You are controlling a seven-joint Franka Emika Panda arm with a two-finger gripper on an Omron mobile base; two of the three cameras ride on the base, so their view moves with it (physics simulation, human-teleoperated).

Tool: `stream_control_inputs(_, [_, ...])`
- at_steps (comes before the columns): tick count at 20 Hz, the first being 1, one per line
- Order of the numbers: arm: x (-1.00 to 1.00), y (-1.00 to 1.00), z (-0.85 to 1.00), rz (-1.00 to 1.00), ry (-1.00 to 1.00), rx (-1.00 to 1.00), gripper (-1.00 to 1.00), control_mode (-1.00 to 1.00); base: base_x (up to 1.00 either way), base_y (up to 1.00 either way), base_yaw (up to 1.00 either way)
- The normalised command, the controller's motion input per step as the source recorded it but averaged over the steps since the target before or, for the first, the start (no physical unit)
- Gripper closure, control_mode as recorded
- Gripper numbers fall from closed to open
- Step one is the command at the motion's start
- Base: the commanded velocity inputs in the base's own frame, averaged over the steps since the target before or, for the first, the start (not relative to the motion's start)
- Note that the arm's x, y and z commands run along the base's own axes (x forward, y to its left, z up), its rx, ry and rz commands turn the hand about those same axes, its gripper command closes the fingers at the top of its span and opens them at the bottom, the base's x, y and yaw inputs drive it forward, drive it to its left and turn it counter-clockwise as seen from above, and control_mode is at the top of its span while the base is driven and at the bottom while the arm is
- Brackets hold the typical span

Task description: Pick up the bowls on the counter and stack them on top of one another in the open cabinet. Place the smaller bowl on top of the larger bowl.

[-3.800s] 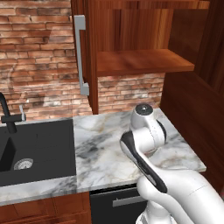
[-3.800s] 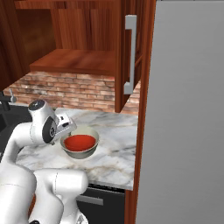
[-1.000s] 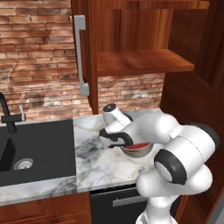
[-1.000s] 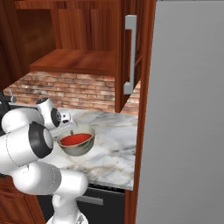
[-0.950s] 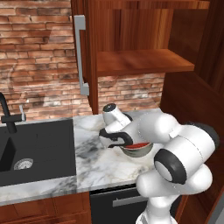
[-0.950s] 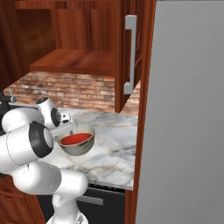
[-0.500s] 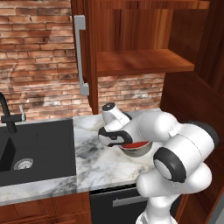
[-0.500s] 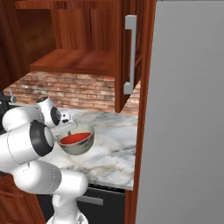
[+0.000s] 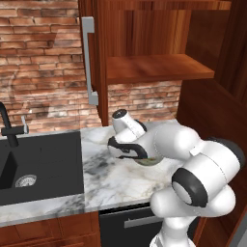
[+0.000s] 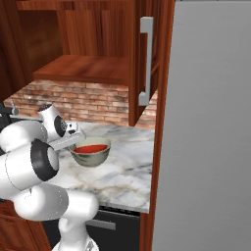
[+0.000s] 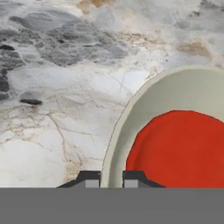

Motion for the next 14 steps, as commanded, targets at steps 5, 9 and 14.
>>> stream_control_inputs(5, [0.0, 0.0, 0.39, 0.01, -0.08, -0.01, 1.0, -1.0, 0.0, 0.0, 0.0])
stream_control_inputs(9, [-0.01, -0.01, 0.38, 0.01, -0.06, 0.0, 1.0, -1.0, 0.0, 0.0, 0.0])
stream_control_inputs(14, [-0.01, -0.04, 0.38, 0.01, -0.06, 0.0, 1.0, -1.0, 0.0, 0.0, 0.0])
